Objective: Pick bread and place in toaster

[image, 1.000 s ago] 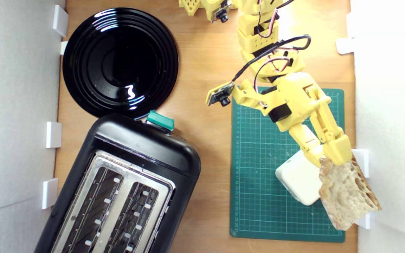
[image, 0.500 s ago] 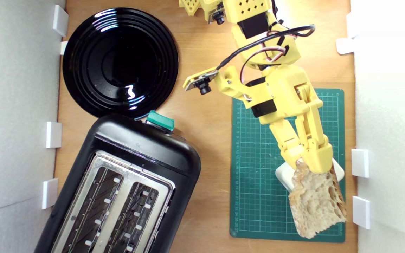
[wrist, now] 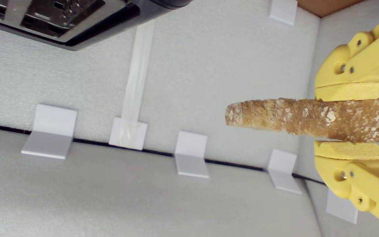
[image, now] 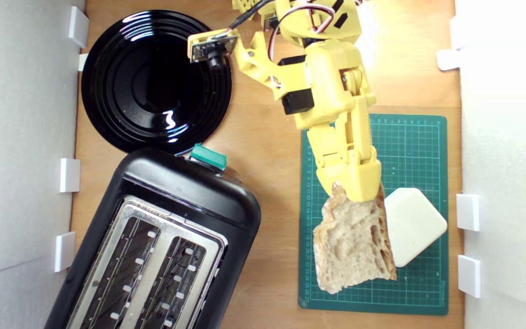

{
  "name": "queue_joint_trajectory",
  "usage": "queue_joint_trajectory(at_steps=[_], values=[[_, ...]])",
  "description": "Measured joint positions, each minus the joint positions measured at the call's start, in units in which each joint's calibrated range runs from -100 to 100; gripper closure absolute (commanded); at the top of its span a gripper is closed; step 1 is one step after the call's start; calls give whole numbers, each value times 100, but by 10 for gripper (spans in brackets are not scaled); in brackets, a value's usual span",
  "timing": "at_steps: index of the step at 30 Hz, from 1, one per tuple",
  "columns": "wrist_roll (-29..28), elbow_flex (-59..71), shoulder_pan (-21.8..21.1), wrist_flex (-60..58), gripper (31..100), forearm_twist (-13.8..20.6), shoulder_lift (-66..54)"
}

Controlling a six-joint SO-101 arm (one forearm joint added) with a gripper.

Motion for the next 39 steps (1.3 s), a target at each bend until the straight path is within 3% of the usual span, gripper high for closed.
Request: queue_joint_trajectory(at_steps=[6, 13, 27, 39], values=[[16, 0, 503, 8, 751, 0, -328], [662, 0, 595, 17, 751, 0, -647], [1697, -37, 1300, 136, 751, 0, -1100], [2298, -1877, 2014, 1763, 751, 0, -538]])
